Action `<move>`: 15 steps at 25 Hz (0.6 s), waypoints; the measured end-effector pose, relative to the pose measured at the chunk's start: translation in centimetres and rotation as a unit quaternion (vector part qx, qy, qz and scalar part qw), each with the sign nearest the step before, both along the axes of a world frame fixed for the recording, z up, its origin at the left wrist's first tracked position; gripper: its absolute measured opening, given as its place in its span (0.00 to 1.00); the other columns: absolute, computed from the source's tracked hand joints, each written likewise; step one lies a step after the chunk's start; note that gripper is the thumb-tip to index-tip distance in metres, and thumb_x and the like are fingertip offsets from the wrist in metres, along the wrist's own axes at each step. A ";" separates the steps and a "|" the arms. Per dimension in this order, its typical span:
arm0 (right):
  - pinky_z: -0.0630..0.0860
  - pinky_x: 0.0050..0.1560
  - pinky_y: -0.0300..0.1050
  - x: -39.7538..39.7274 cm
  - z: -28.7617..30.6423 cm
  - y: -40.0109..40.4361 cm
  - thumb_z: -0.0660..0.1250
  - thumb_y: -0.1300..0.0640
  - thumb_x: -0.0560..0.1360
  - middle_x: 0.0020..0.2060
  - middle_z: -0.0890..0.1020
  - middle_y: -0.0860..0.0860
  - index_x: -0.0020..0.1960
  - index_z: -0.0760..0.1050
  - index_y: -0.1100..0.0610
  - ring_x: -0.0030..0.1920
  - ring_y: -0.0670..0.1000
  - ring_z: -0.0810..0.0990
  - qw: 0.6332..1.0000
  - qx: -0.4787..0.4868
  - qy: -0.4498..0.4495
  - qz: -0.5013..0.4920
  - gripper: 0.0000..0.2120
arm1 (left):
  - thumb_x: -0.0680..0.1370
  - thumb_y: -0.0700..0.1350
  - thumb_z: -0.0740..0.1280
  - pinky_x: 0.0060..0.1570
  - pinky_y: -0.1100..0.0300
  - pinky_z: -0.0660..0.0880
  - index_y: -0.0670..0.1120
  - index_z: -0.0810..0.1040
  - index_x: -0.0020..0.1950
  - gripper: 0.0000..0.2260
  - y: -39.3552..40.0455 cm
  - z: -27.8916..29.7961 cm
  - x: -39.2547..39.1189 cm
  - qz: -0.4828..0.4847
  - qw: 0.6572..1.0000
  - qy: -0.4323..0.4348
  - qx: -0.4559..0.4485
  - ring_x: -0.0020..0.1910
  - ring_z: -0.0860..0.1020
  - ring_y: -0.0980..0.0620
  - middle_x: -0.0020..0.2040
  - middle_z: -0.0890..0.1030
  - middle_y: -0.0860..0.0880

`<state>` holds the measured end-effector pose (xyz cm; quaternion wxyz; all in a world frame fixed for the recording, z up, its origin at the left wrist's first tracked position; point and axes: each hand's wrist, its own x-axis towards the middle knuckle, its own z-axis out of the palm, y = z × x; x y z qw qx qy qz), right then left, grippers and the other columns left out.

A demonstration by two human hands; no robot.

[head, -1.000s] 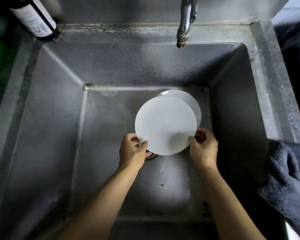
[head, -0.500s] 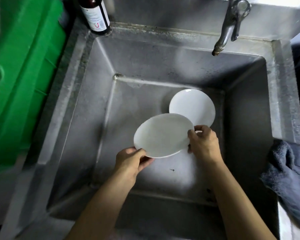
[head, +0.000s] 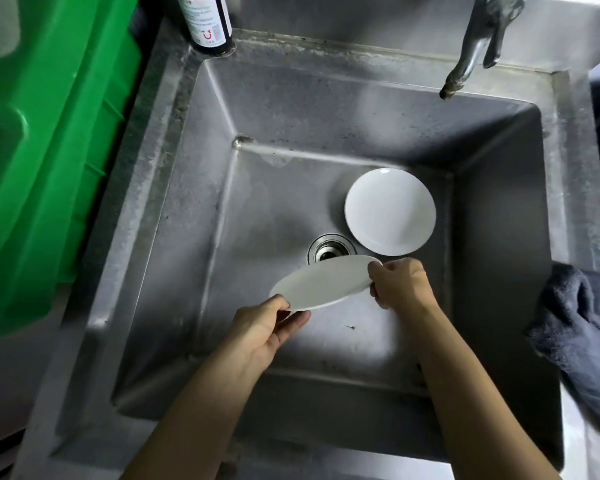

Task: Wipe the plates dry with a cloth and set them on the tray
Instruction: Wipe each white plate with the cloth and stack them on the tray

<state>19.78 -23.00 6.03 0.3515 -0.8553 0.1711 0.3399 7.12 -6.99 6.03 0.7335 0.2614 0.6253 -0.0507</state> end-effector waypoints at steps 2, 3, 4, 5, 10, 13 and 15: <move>0.69 0.25 0.39 -0.5 -0.1 -0.1 0.62 0.61 0.75 0.19 0.75 0.50 0.33 0.75 0.64 0.20 0.49 0.69 0.999 0.017 0.015 -0.027 0.13 | 0.77 0.28 0.65 0.33 0.54 0.83 0.33 0.76 0.46 0.02 0.3 0.1 0.2 -0.004 1.000 -0.020 0.021 0.43 0.82 0.42 0.47 0.81 0.35; 0.69 0.27 0.41 -0.7 -0.1 -0.2 0.62 0.62 0.75 0.20 0.75 0.52 0.34 0.76 0.64 0.21 0.50 0.69 0.998 0.026 0.020 -0.046 0.13 | 0.77 0.29 0.65 0.34 0.53 0.84 0.33 0.76 0.46 0.02 0.5 0.2 0.4 -0.002 0.999 -0.027 0.033 0.43 0.82 0.42 0.47 0.81 0.35; 0.68 0.27 0.42 -1.0 -0.1 -0.3 0.62 0.63 0.75 0.21 0.75 0.53 0.33 0.75 0.64 0.21 0.51 0.68 0.997 0.037 0.022 -0.065 0.13 | 0.77 0.30 0.65 0.33 0.53 0.83 0.34 0.76 0.46 0.01 0.6 0.2 0.7 0.003 0.999 -0.026 0.040 0.43 0.82 0.42 0.47 0.81 0.35; 0.67 0.26 0.42 -1.3 0.0 -0.4 0.61 0.64 0.75 0.22 0.75 0.54 0.33 0.73 0.64 0.20 0.50 0.67 0.995 0.050 0.020 -0.079 0.12 | 0.77 0.31 0.66 0.33 0.53 0.83 0.34 0.76 0.47 0.01 0.5 0.4 0.9 0.006 0.999 -0.023 0.037 0.43 0.82 0.42 0.47 0.81 0.36; 0.72 0.26 0.42 -4.2 0.4 -0.5 0.60 0.64 0.77 0.24 0.79 0.53 0.54 0.76 0.67 0.22 0.49 0.73 0.977 0.143 -0.005 -0.155 0.10 | 0.77 0.35 0.69 0.47 0.45 0.83 0.43 0.78 0.58 0.10 -1.4 1.4 1.1 -0.100 0.991 -0.081 -0.021 0.54 0.83 0.38 0.56 0.83 0.38; 0.73 0.27 0.43 -5.9 1.0 -0.7 0.60 0.64 0.79 0.27 0.82 0.55 0.62 0.72 0.68 0.23 0.50 0.74 0.958 0.203 0.010 -0.200 0.13 | 0.77 0.33 0.64 0.53 0.47 0.82 0.48 0.77 0.64 0.18 -2.5 2.1 1.7 -0.121 0.980 -0.160 0.000 0.56 0.84 0.42 0.58 0.84 0.42; 0.73 0.26 0.41 -6.9 1.8 -0.9 0.61 0.64 0.80 0.30 0.84 0.57 0.62 0.71 0.66 0.24 0.51 0.76 0.952 0.215 0.026 -0.217 0.13 | 0.76 0.31 0.60 0.51 0.48 0.82 0.48 0.76 0.65 0.21 -2.9 2.6 2.1 -0.118 0.976 -0.181 0.017 0.56 0.84 0.44 0.58 0.85 0.44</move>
